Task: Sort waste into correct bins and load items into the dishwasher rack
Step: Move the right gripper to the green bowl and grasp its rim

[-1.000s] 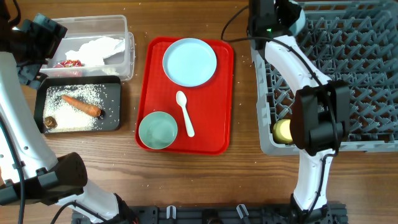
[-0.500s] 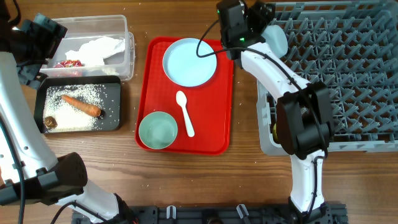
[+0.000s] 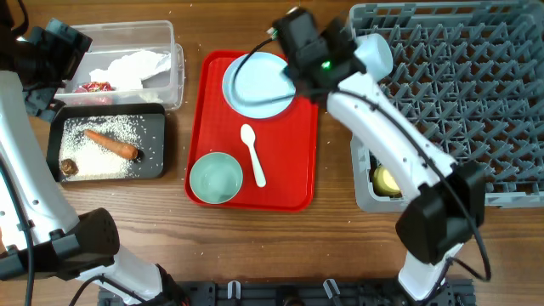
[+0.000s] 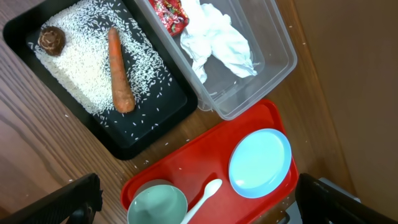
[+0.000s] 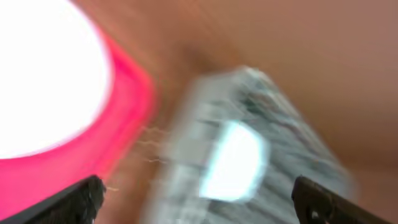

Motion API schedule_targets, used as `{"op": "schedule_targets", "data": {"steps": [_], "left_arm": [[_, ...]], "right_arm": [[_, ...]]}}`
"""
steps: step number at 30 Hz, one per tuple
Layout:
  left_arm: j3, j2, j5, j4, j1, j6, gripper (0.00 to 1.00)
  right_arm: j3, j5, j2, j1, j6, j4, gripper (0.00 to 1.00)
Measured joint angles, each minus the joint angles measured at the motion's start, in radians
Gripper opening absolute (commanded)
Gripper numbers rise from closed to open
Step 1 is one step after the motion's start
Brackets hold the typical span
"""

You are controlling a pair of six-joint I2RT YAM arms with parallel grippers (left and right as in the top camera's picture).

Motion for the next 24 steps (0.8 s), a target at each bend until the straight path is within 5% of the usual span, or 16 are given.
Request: {"op": "schedule_targets", "data": {"steps": [3, 6, 15, 19, 24], "left_arm": [[0.0, 0.0, 0.0, 0.001, 0.0, 0.0, 1.0], [0.0, 0.0, 0.0, 0.0, 0.0, 0.0, 1.0], [0.0, 0.0, 0.0, 0.001, 0.0, 0.0, 1.0], [0.0, 0.0, 0.0, 0.001, 0.0, 0.0, 1.0], [0.0, 0.0, 0.0, 0.001, 0.0, 0.0, 1.0]], "right_arm": [[-0.013, -0.533, 0.0, 0.018, 0.101, -0.071, 0.75], [-0.067, -0.849, 0.0, 0.025, 0.298, -0.037, 0.75], [-0.345, -0.752, 0.0, 0.255, 0.862, 0.054, 0.58], [-0.369, -0.626, 0.0, 0.345, 0.993, 0.064, 0.44], [-0.369, -0.523, 0.002, 0.356, 1.069, 0.071, 0.42]]}}
